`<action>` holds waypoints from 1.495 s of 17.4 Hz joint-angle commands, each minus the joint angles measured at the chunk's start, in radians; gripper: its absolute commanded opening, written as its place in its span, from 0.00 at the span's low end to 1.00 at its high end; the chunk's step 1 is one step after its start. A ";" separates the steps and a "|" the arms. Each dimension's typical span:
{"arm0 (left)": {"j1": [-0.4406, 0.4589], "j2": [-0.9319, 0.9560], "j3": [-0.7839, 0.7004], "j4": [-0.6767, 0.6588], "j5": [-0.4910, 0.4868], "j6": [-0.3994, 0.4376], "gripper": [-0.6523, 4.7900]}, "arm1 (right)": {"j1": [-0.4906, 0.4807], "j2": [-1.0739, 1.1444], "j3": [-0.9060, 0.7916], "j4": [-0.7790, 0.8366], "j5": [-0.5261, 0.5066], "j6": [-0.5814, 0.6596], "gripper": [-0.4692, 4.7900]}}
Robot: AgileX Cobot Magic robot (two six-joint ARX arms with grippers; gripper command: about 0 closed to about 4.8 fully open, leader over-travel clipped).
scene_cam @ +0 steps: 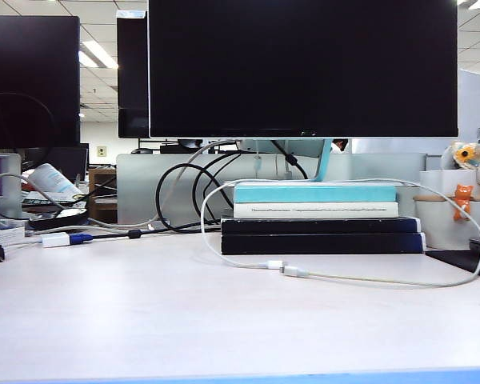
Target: Unfold the white charging cable into a straight cable.
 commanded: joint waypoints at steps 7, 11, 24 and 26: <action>0.028 -0.126 -0.176 -0.011 0.027 -0.042 0.55 | 0.005 -0.129 -0.478 0.274 -0.070 0.269 0.07; 0.151 -0.126 -0.247 -0.028 0.167 -0.147 0.39 | 0.005 -0.129 -0.607 0.267 -0.064 0.269 0.08; 0.658 -0.127 -0.380 -0.026 0.603 -0.193 0.39 | 0.005 -0.125 -0.808 0.161 0.030 0.267 0.08; 0.710 -0.127 -0.380 -0.024 0.604 -0.194 0.39 | 0.005 -0.125 -0.813 0.161 0.032 0.264 0.08</action>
